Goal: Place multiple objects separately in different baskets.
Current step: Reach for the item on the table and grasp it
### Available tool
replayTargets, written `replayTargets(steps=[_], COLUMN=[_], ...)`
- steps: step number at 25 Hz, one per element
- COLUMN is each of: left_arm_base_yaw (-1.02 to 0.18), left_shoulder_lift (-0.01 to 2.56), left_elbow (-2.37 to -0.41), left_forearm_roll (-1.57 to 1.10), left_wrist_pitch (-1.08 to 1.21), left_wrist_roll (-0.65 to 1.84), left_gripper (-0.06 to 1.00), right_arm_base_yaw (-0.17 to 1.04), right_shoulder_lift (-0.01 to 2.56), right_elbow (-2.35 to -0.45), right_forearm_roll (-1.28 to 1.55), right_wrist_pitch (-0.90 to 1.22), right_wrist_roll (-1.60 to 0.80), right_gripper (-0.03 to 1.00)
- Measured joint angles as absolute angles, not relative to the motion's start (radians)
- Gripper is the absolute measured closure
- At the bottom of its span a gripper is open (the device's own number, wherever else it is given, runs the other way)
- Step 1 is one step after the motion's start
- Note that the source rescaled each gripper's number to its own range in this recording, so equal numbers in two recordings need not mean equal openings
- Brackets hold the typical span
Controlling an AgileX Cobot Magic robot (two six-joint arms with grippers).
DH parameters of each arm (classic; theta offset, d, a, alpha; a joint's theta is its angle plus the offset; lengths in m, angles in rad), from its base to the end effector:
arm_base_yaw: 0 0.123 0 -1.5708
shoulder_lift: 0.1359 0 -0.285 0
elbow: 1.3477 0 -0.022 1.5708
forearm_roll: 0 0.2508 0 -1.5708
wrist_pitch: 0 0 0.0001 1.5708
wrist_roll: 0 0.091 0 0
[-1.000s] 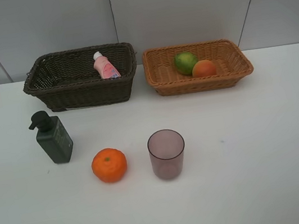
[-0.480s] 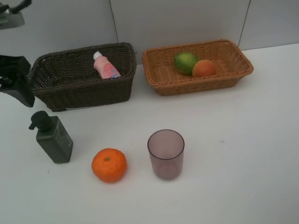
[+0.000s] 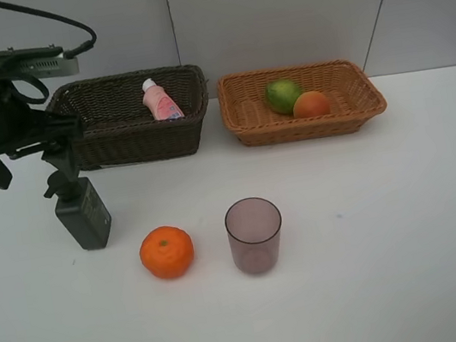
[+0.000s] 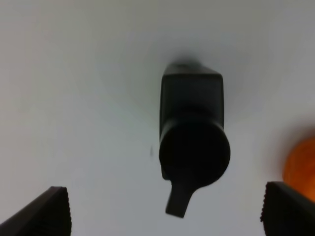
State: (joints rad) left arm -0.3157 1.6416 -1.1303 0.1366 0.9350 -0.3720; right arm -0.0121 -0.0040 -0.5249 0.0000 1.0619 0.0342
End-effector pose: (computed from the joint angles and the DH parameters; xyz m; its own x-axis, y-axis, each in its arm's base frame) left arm 0.3029 -0.0885 0.2304 -0.9716 0.0178 -0.2362 0.0083 0.9991 0.0411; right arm -0.0085 0.0001 0.2840 -0.4305 0.0394 -0.9017 0.0268 0.9992 0.0308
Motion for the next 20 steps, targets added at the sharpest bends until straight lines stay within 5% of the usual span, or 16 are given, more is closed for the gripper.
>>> replayTargets(steps=[20], left_arm_base_yaw=[-0.341], left_shoulder_lift=[1.88], left_elbow=[-1.131], left_forearm_roll=[0.129], left_wrist_pitch=[0.738], left_wrist_roll=[-0.416], left_gripper=[-0.06], right_arm_base_yaw=[-0.012], right_shoulder_lift=[-0.004], right_elbow=[-0.525], right_forearm_roll=[0.0], right_wrist_pitch=[1.062], right_wrist_roll=[0.034], right_gripper=[0.18])
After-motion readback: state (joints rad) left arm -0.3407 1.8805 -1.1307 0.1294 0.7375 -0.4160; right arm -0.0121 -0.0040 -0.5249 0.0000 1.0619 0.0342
